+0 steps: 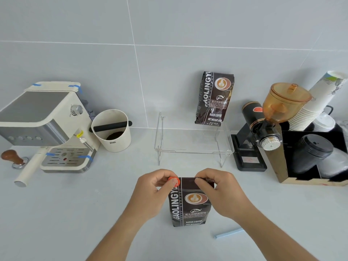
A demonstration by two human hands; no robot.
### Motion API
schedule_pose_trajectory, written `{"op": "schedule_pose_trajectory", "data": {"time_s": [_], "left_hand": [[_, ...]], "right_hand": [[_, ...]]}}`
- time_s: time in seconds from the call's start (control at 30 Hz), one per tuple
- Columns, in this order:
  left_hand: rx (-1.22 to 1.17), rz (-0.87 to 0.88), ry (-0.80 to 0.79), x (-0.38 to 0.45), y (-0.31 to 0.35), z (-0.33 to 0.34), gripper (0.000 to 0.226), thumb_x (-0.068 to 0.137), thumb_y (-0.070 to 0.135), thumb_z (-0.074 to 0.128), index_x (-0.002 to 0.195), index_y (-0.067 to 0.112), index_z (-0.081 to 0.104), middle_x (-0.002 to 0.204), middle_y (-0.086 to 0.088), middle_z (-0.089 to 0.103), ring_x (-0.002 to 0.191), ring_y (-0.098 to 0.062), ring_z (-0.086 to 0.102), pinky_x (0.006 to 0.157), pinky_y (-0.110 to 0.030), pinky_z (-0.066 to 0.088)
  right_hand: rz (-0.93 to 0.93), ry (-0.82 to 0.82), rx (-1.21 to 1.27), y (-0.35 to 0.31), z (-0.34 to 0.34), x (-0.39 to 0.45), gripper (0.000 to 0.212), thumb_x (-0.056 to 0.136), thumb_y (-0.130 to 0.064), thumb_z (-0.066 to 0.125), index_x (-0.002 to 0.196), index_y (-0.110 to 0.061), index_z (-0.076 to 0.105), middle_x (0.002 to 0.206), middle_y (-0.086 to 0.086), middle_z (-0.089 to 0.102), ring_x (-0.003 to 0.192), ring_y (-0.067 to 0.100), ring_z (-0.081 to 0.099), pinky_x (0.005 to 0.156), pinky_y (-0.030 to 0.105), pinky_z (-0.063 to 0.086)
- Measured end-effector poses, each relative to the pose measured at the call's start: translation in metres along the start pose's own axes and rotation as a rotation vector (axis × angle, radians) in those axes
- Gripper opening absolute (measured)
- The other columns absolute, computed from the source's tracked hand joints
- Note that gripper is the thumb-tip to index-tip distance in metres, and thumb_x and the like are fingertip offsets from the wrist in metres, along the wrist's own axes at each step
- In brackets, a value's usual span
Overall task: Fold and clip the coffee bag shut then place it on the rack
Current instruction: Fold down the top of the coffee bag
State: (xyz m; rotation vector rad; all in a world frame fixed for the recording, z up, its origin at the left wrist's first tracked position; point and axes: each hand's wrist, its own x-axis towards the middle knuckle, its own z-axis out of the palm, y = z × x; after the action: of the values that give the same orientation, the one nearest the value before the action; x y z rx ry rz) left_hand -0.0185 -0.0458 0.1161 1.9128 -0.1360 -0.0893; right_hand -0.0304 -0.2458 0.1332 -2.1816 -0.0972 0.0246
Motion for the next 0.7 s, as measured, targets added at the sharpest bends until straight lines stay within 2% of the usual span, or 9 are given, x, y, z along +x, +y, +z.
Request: {"op": "schedule_pose_trajectory", "data": {"time_s": [0.07, 0.17, 0.23, 0.3, 0.4, 0.5, 0.57, 0.7], "left_hand": [[-0.047, -0.014, 0.019, 0.001, -0.003, 0.001, 0.013, 0.086, 0.007, 0.067, 0.082, 0.018, 0.074, 0.08, 0.001, 0.077, 0.073, -0.008, 0.069, 0.071, -0.012, 0.05], [-0.138, -0.055, 0.008, 0.002, -0.006, 0.003, 0.016, 0.086, 0.003, 0.066, 0.081, 0.016, 0.073, 0.073, -0.002, 0.074, 0.068, -0.009, 0.066, 0.069, -0.015, 0.05], [-0.195, -0.074, 0.004, 0.004, -0.007, 0.004, 0.021, 0.087, -0.001, 0.063, 0.08, 0.016, 0.072, 0.068, -0.001, 0.071, 0.065, -0.008, 0.064, 0.067, -0.016, 0.05], [-0.217, -0.079, 0.013, 0.004, -0.009, 0.005, 0.025, 0.087, -0.002, 0.062, 0.08, 0.02, 0.072, 0.067, -0.006, 0.067, 0.064, -0.009, 0.063, 0.067, -0.018, 0.051], [-0.194, -0.102, -0.013, 0.003, -0.009, 0.004, 0.025, 0.083, 0.002, 0.069, 0.083, 0.026, 0.074, 0.066, 0.004, 0.071, 0.067, -0.009, 0.064, 0.07, -0.019, 0.052], [-0.092, -0.106, -0.094, 0.001, -0.01, 0.003, 0.038, 0.07, 0.007, 0.081, 0.094, 0.035, 0.073, 0.084, 0.01, 0.076, 0.077, -0.008, 0.069, 0.079, -0.02, 0.055], [-0.033, -0.08, -0.111, 0.0, -0.011, 0.003, 0.045, 0.067, 0.012, 0.08, 0.096, 0.045, 0.072, 0.093, 0.014, 0.074, 0.084, -0.009, 0.07, 0.084, -0.023, 0.055], [0.06, -0.058, -0.146, -0.003, -0.015, 0.001, 0.041, 0.075, 0.015, 0.078, 0.095, 0.05, 0.07, 0.089, 0.01, 0.068, 0.087, -0.009, 0.068, 0.088, -0.029, 0.054]], "right_hand": [[0.058, -0.015, 0.066, -0.002, 0.002, 0.001, 0.022, 0.087, -0.009, 0.065, 0.074, -0.026, 0.071, 0.078, -0.015, 0.072, 0.068, 0.001, 0.063, 0.062, 0.009, 0.046], [0.147, -0.01, 0.239, -0.006, 0.004, 0.003, 0.028, 0.086, -0.007, 0.067, 0.078, -0.033, 0.073, 0.08, -0.007, 0.078, 0.073, 0.006, 0.07, 0.068, 0.017, 0.054], [0.18, -0.009, 0.3, -0.007, 0.006, 0.005, 0.032, 0.087, -0.005, 0.066, 0.08, -0.036, 0.072, 0.077, -0.002, 0.078, 0.068, 0.006, 0.069, 0.064, 0.019, 0.055], [0.199, 0.001, 0.325, -0.006, 0.009, 0.008, 0.032, 0.086, -0.004, 0.066, 0.079, -0.035, 0.073, 0.073, -0.005, 0.077, 0.066, 0.004, 0.068, 0.064, 0.018, 0.053], [0.216, 0.019, 0.332, -0.003, 0.01, 0.012, 0.031, 0.084, -0.004, 0.068, 0.073, -0.031, 0.075, 0.072, -0.01, 0.077, 0.071, 0.004, 0.069, 0.068, 0.019, 0.053], [0.266, 0.006, 0.388, -0.001, 0.009, 0.015, 0.029, 0.085, -0.002, 0.066, 0.072, -0.026, 0.075, 0.068, -0.008, 0.076, 0.066, 0.009, 0.069, 0.062, 0.025, 0.054], [0.317, -0.053, 0.433, -0.002, 0.006, 0.016, 0.027, 0.086, 0.0, 0.065, 0.073, -0.021, 0.075, 0.068, -0.002, 0.076, 0.064, 0.016, 0.069, 0.06, 0.03, 0.055], [0.38, -0.262, 0.413, 0.002, -0.003, 0.021, 0.019, 0.086, -0.001, 0.064, 0.078, -0.014, 0.076, 0.074, 0.01, 0.074, 0.068, 0.025, 0.067, 0.066, 0.033, 0.051]]}}
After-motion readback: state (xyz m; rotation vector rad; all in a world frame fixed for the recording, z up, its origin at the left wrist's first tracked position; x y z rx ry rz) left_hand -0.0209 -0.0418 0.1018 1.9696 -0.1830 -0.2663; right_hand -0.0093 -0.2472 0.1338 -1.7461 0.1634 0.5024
